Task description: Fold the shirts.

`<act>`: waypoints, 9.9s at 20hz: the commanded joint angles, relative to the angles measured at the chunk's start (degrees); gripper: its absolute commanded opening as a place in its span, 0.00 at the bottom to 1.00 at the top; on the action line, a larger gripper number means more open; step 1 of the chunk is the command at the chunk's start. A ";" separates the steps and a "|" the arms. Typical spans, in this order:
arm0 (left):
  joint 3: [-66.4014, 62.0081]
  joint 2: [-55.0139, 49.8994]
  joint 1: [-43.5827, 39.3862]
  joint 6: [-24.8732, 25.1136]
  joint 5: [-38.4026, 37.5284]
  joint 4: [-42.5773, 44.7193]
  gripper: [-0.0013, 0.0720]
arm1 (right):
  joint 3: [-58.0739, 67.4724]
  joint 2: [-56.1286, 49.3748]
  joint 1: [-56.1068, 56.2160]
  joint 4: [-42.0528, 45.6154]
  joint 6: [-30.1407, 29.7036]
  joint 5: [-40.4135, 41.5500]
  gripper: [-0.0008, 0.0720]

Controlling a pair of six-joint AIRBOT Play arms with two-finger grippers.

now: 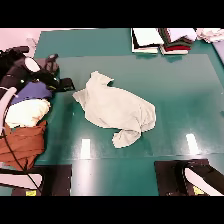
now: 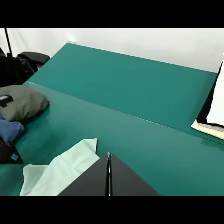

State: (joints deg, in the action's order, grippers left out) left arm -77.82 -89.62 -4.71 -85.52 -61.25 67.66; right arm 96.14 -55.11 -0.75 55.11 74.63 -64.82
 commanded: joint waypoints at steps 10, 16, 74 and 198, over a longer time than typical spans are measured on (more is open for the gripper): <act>-6.99 -1.38 -0.90 3.54 1.22 -0.17 0.05 | -29.53 6.54 -10.47 5.01 5.95 -7.89 0.03; -9.01 2.01 -0.90 4.17 0.52 0.57 0.05 | -52.92 -2.86 -16.55 4.37 5.68 -6.27 0.50; 17.44 19.74 11.87 1.60 -6.03 8.37 0.78 | -10.47 -22.86 -6.82 13.25 5.18 -15.30 0.46; 46.64 39.10 -3.41 -3.93 0.33 -3.91 0.05 | -50.93 -1.55 -27.36 20.35 2.23 -20.90 0.77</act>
State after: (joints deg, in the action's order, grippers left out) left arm -29.39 -50.59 -8.10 -90.52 -60.03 62.96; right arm 52.53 -58.06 -21.47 71.20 77.87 -82.61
